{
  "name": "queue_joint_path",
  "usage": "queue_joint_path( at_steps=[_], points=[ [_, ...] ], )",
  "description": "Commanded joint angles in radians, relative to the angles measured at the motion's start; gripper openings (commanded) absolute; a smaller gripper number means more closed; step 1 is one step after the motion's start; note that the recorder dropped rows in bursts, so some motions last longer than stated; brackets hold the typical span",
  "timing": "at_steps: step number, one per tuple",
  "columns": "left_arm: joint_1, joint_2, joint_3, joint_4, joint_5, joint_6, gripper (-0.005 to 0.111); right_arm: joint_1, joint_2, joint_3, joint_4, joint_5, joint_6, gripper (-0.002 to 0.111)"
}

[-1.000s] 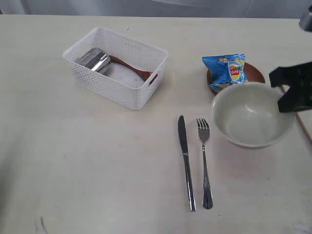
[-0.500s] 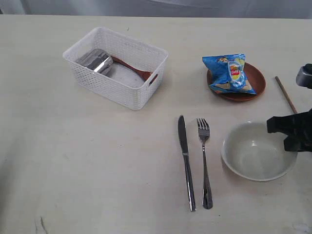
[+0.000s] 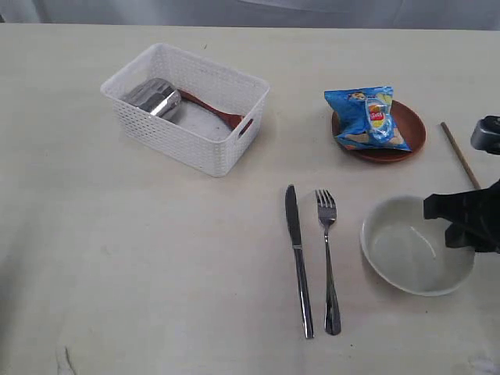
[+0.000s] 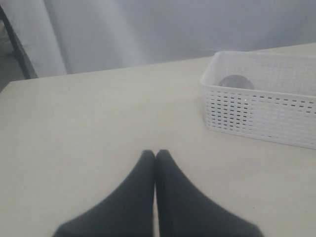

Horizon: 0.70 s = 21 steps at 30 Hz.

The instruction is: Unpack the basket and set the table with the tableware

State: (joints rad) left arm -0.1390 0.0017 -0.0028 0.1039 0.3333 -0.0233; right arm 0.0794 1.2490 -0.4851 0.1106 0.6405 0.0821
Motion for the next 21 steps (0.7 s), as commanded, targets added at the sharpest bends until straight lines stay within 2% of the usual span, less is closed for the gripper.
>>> queue_joint_path(
  at_steps=[1,13,21],
  points=[
    [-0.007,-0.002,0.003,-0.003,-0.003,-0.004,0.0,-0.007,0.0,-0.031,-0.008,0.029,-0.006,0.053],
    [-0.007,-0.002,0.003,-0.003,-0.003,-0.004,0.0,-0.007,-0.012,-0.26,0.008,0.256,-0.109,0.054],
    [-0.007,-0.002,0.003,-0.003,-0.003,-0.004,0.0,-0.007,-0.213,-0.304,0.157,0.154,-0.176,0.054]
  ],
)
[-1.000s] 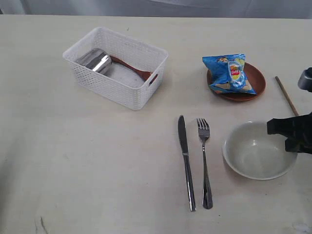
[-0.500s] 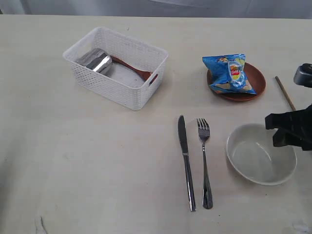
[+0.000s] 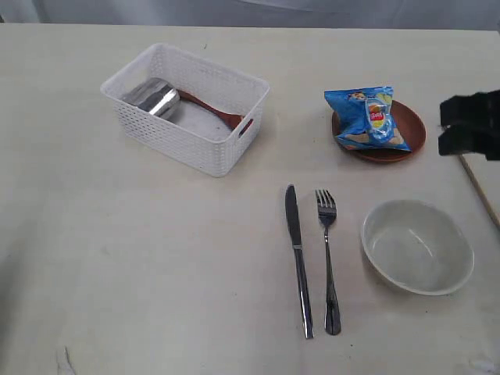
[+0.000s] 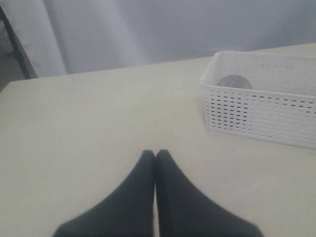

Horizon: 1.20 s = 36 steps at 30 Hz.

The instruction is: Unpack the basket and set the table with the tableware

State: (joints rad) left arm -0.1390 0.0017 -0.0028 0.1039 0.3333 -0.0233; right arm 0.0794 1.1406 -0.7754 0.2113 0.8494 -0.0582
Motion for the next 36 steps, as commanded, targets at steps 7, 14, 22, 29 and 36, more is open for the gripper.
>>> queue_joint_path(
  at_steps=[7,14,22,29,36],
  points=[
    [-0.007,-0.002,0.003,-0.003,-0.003,-0.004,0.0,-0.007,-0.292,-0.014,0.101,-0.056,-0.051,0.054],
    [-0.007,-0.002,0.003,-0.003,-0.003,-0.004,0.0,-0.007,-0.405,-0.014,0.176,-0.045,-0.059,0.054],
    [-0.007,-0.002,0.003,-0.003,-0.003,-0.004,0.0,-0.007,-0.45,-0.014,0.243,-0.015,-0.096,0.054],
    [-0.007,-0.002,0.003,-0.276,-0.229,-0.118,0.0,-0.007,-0.45,-0.014,0.258,-0.012,-0.114,0.054],
    [-0.007,-0.002,0.003,-0.319,-0.68,-0.19,0.0,-0.007,-0.45,-0.014,0.258,-0.018,-0.12,0.054]
  ],
)
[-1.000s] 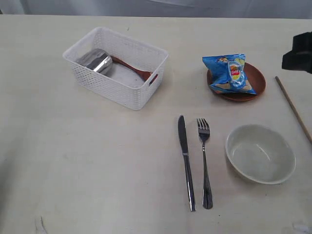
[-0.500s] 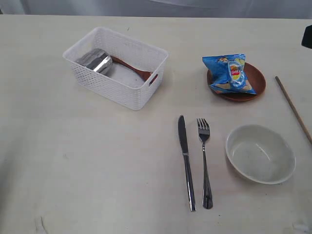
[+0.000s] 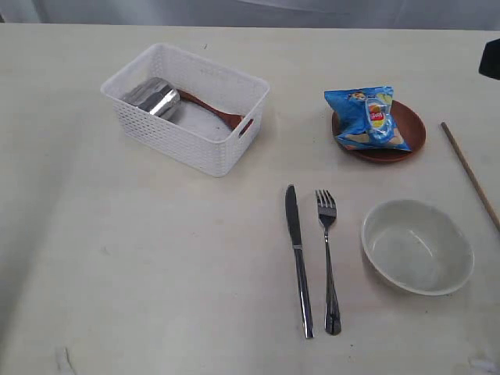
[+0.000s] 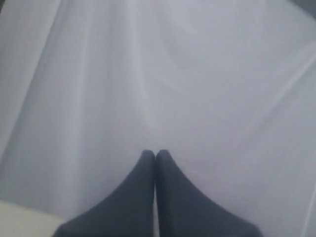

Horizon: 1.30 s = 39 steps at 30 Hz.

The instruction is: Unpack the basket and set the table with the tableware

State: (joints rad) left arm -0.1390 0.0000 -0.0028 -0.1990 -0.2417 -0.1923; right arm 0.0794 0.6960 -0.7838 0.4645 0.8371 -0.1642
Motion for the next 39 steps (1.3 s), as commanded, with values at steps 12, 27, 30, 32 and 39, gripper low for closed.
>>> queue_joint_path(
  at_steps=[12,27,30,32,39],
  points=[
    [-0.007,0.532,-0.427,0.042,0.563,0.17,0.0,-0.007,-0.005,-0.005,0.005,-0.006,-0.019,0.054],
    [0.12,1.067,-1.0,0.516,1.463,-0.048,0.0,0.025,-0.005,-0.005,0.076,0.045,-0.093,0.054],
    [0.291,0.903,-0.847,0.511,1.463,-0.11,0.0,0.065,-0.005,-0.005,0.085,0.065,-0.11,0.054],
    [0.332,0.871,-0.764,0.429,1.463,-0.09,0.0,0.066,-0.005,-0.005,0.092,0.075,-0.11,0.054],
    [0.386,0.825,-0.562,0.352,1.463,-0.11,0.0,0.068,-0.005,-0.005,0.104,0.097,-0.121,0.054]
  ],
)
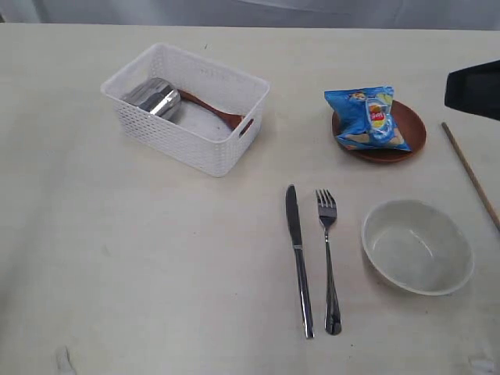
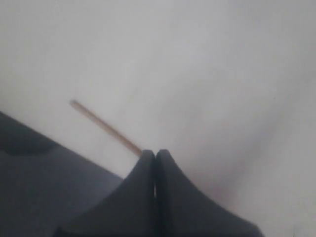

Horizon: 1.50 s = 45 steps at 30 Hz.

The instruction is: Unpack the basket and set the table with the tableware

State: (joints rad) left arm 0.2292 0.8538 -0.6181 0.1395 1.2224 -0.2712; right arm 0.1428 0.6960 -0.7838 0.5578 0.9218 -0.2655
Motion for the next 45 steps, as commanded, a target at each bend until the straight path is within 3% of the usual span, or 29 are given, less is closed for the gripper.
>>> queue_joint_path(
  at_steps=[1,7,8,12,16,21,24,37,43,45],
  points=[
    [0.018,-0.039,0.049,0.032,-0.001,-0.042,0.0,0.007,-0.005,-0.005,0.017,0.012,-0.02,0.054],
    [0.01,-0.09,0.05,0.322,-0.001,-0.046,0.0,0.044,-0.005,-0.005,0.028,0.008,-0.046,0.054],
    [0.0,-0.087,0.052,0.344,-0.001,0.022,0.0,0.049,-0.005,-0.005,0.026,0.01,-0.049,0.054],
    [-0.06,-0.037,0.052,0.279,-0.001,0.546,0.0,0.075,-0.005,-0.005,0.036,0.008,-0.053,0.054],
    [-0.068,0.042,0.052,0.263,-0.001,0.82,0.0,0.081,-0.005,-0.005,0.039,0.011,-0.06,0.054],
    [-0.091,0.177,0.078,0.249,-0.001,1.301,0.0,0.081,-0.005,-0.005,0.039,0.017,-0.069,0.054],
    [-0.12,0.24,0.122,0.254,-0.001,1.421,0.0,0.081,-0.005,-0.005,0.039,0.019,-0.074,0.054],
    [-0.123,0.289,0.12,0.202,-0.001,1.468,0.0,0.081,-0.005,-0.005,0.043,0.026,-0.078,0.054],
    [-0.123,0.347,0.123,0.387,-0.001,1.2,0.0,0.081,-0.005,-0.005,0.096,0.032,-0.111,0.054],
    [-0.123,0.368,0.131,0.399,-0.001,1.185,0.0,0.081,-0.005,-0.005,0.122,0.034,-0.132,0.054]
  ],
)
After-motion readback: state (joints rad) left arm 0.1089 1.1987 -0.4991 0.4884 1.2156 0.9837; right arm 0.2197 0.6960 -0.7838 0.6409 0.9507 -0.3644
